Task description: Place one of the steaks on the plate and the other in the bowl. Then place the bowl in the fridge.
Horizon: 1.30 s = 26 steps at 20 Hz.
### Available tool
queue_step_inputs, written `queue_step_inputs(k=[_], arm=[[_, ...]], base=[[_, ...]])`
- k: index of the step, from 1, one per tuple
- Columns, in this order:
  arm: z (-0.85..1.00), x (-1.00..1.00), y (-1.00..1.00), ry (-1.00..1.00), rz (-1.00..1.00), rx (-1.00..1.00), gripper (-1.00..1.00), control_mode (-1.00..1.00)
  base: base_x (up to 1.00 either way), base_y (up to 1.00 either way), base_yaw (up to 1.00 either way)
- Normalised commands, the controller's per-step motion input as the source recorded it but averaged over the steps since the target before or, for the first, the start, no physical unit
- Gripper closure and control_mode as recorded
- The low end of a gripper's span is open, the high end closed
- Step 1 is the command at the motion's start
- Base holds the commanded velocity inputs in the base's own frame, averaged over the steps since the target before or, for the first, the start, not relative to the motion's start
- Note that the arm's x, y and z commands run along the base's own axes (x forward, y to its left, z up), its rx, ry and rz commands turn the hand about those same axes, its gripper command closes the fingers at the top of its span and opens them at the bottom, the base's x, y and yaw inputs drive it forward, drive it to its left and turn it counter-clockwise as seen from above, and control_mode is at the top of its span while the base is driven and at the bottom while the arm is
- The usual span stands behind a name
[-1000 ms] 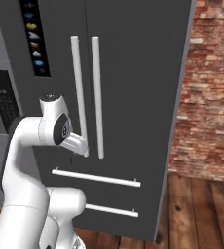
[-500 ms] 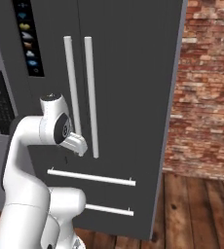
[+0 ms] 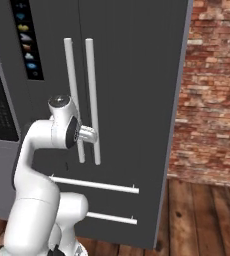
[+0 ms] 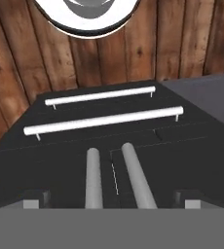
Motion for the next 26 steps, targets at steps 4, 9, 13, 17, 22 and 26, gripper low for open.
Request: queue_step_inputs(k=[4, 9, 13, 17, 22, 26], arm=[[0.03, 0.25, -0.22, -0.26, -0.02, -0.01, -1.0, -1.0], [0.42, 0.68, -0.06, -0.12, -0.28, -0.27, -1.0, -1.0], [0.28, 0.83, 0.0, 0.21, -0.26, -0.25, -1.0, -1.0], [0.02, 0.38, -0.42, 0.03, 0.06, 0.2, -1.0, -1.0], [-0.01, 0.75, -0.4, 0.0, 0.19, 0.16, -1.0, -1.0], [-0.02, 0.81, 0.07, 0.0, 0.12, 0.01, -1.0, -1.0]], base=[[0.0, 0.0, 0.0], [0.0, 0.0, 0.0], [0.0, 0.0, 0.0], [0.0, 0.0, 0.0], [0.0, 0.0, 0.0], [0.0, 0.0, 0.0]])
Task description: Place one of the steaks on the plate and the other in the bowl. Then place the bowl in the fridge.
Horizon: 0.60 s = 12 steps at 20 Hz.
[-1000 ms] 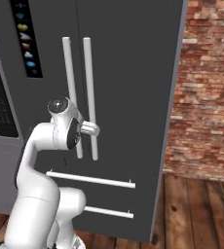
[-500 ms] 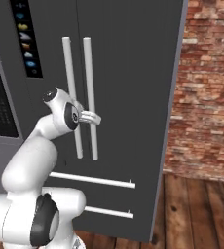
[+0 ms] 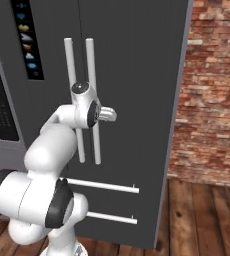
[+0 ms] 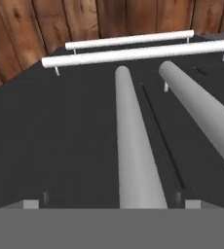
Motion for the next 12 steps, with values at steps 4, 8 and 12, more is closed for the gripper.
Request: queue_step_inputs(k=[4, 8, 12], arm=[[0.0, 0.58, 0.31, 0.0, 0.08, 0.0, -1.0, -1.0], [-0.04, 0.16, 0.1, -0.18, 0.0, 0.0, -1.0, -1.0], [-0.01, -0.63, 0.0, -0.61, 0.0, 0.01, -1.0, -1.0]], base=[[0.0, 0.0, 0.0], [0.0, 0.0, 0.0], [0.0, 0.0, 0.0]])
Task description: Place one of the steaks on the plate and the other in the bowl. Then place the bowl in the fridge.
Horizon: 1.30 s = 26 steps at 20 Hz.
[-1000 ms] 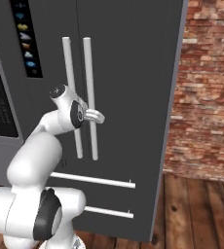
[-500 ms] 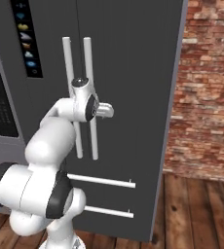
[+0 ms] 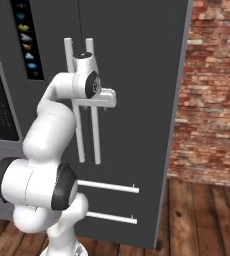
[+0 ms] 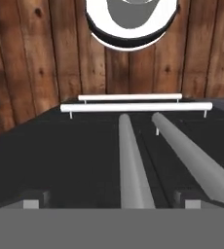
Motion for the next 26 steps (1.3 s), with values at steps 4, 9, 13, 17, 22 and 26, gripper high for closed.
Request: queue_step_inputs(k=[4, 9, 13, 17, 22, 26], arm=[[0.0, -0.39, 0.18, -0.69, 0.0, 0.03, -1.0, -1.0], [0.06, 0.48, 0.4, -0.17, 0.0, -0.01, -1.0, -1.0], [0.09, 0.48, -0.04, -0.02, 0.09, 0.0, -1.0, -1.0], [0.0, 0.34, -0.38, -0.01, 0.09, 0.01, -1.0, -1.0], [0.0, 0.17, -0.16, 0.0, 0.01, 0.01, -1.0, -1.0], [-0.13, 0.34, 0.0, 0.0, 0.0, 0.0, -1.0, -1.0]], base=[[0.0, 0.0, 0.0], [0.0, 0.0, 0.0], [0.0, 0.0, 0.0], [0.0, 0.0, 0.0], [0.0, 0.0, 0.0], [0.0, 0.0, 0.0]])
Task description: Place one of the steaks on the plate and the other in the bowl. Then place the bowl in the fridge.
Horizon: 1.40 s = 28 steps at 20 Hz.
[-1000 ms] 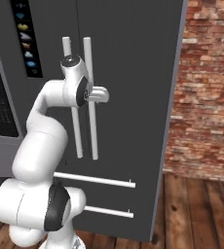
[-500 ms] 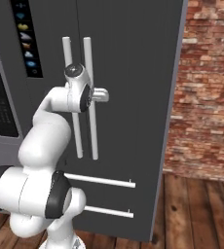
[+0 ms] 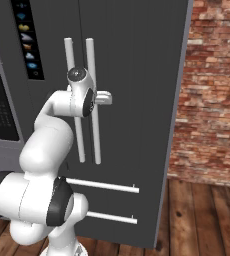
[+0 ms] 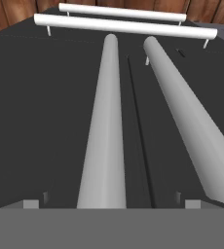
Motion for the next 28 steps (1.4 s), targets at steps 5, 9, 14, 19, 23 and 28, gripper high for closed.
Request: queue_step_inputs(k=[5, 9, 14, 19, 23, 28], arm=[[-0.04, 0.07, 0.0, -0.01, 0.0, 0.0, -1.0, -1.0], [0.0, 0.0, 0.0, 0.0, 0.0, 0.0, -1.0, -1.0], [0.0, 0.0, 0.0, 0.0, 0.0, 0.0, 1.0, -1.0], [0.0, 0.0, 0.0, 0.0, 0.0, 0.0, 1.0, -1.0], [0.0, 0.0, 0.01, 0.0, 0.0, 0.0, 1.0, -1.0], [0.21, -0.38, -0.15, -0.08, -0.17, -0.01, 1.0, -1.0]], base=[[0.0, 0.0, 0.0], [0.0, 0.0, 0.0], [0.0, 0.0, 0.0], [0.0, 0.0, 0.0], [0.0, 0.0, 0.0], [0.0, 0.0, 0.0]])
